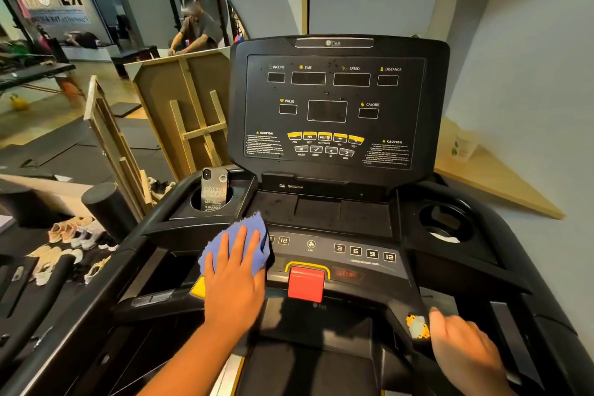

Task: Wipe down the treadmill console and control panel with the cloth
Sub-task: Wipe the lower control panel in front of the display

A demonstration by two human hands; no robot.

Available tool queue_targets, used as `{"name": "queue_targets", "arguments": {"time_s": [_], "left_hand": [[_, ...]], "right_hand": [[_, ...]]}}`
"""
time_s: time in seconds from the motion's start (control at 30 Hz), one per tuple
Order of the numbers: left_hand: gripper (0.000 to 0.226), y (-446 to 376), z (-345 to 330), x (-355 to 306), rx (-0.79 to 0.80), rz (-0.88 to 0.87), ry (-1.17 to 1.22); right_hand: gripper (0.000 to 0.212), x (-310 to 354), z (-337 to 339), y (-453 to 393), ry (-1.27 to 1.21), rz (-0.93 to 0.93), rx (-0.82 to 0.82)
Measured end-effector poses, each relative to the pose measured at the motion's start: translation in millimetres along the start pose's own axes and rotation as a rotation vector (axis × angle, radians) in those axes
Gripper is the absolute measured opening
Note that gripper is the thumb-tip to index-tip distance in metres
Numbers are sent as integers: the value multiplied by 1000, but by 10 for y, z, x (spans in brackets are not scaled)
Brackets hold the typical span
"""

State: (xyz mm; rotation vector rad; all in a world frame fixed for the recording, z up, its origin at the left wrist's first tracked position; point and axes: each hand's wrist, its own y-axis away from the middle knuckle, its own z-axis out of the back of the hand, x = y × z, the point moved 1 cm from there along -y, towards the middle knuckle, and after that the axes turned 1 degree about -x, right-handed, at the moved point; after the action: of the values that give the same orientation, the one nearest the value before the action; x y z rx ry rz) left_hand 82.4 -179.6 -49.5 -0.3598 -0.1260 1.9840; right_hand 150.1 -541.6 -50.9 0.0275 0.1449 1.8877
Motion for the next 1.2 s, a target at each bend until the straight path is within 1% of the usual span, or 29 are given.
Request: {"name": "queue_targets", "arguments": {"time_s": [0.03, 0.07, 0.1, 0.2, 0.27, 0.3, 0.33, 0.37, 0.4, 0.43, 0.47, 0.5, 0.53, 0.57, 0.6, 0.63, 0.67, 0.7, 0.73, 0.77, 0.8, 0.87, 0.9, 0.93, 1.03, 1.07, 1.1, 1.17, 1.2], "left_hand": [[67, -48, 3, -55, 0, 10, -7], [67, -68, -9, -113, 1, 9, -5], [67, -73, -19, -180, 2, -5, 8], [69, -13, -62, -496, 51, -116, 86], [71, 88, -104, -829, 99, -225, 81], [71, 158, -128, -1031, 117, -298, 59], [70, 237, -164, -1230, 131, -388, 39], [69, 312, -193, -1416, 151, -480, 23], [69, 367, -219, -1555, 177, -561, 11], [69, 369, -225, -1638, 199, -623, -11], [69, 330, -232, -1691, 208, -663, -26], [68, 256, -223, -1728, 220, -677, -24], [68, 177, -215, -1756, 229, -656, -7], [69, 95, -194, -1784, 227, -605, 12], [73, 28, -175, -1812, 225, -546, 29], [76, 5, -166, -1849, 239, -516, 27], [76, 25, -176, -1877, 241, -526, 11], [74, 88, -187, -1885, 229, -582, -6], [72, 182, -194, -1868, 218, -669, -13], [71, 280, -197, -1819, 215, -763, -16], [71, 356, -196, -1748, 237, -846, -16], [72, 386, -213, -1608, 264, -967, -45], [72, 327, -221, -1587, 245, -992, -67], [72, 243, -227, -1608, 230, -966, -69], [70, -7, -166, -1812, 243, -676, 34], [71, -11, -159, -1882, 256, -628, 22], [71, 39, -170, -1931, 252, -641, -4], [70, 225, -180, -1928, 239, -789, -22], [69, 315, -175, -1876, 237, -871, -20]], "right_hand": [[59, 51, 72, 55, 98, 51, 21], [59, 44, 124, 65, 82, 111, -23], [59, 30, 137, 44, 23, 94, -50], [63, 63, 181, 57, 47, 28, 112], [61, 70, 230, 96, 100, 20, 106], [61, 63, 201, 98, 22, 60, -21], [62, 48, 164, 91, -29, 84, -84], [66, 49, 174, 67, -45, 70, -40], [68, 66, 198, 48, 8, 63, 87], [66, 61, 152, 24, 60, 35, 56], [57, 34, 87, 14, -23, -8, -13], [45, -3, 49, -6, -88, -22, -70], [36, -19, 28, 9, -99, -45, -79], [35, 24, 71, 63, -9, -26, -69], [40, 65, 130, 47, 45, 6, -29], [46, 51, 188, 60, 89, 10, 22], [51, 56, 236, 60, 100, -4, 56], [50, 78, 285, 57, 63, -16, 72], [43, 81, 277, 42, 3, -44, 33], [28, 75, 299, 49, -64, -68, -29], [23, 65, 285, 2, -170, -139, -46], [42, 44, 210, -4, -308, -210, 8], [44, 45, 198, -14, -329, -224, 26], [44, 41, 173, -37, -323, -223, 37], [45, 35, 184, -50, -306, -167, 36], [44, 17, 158, -48, -285, -160, 68], [38, 12, 151, -49, -280, -142, 49], [21, 20, 148, -41, -157, 2, -75], [21, 23, 161, -35, -126, 27, -99]]}}
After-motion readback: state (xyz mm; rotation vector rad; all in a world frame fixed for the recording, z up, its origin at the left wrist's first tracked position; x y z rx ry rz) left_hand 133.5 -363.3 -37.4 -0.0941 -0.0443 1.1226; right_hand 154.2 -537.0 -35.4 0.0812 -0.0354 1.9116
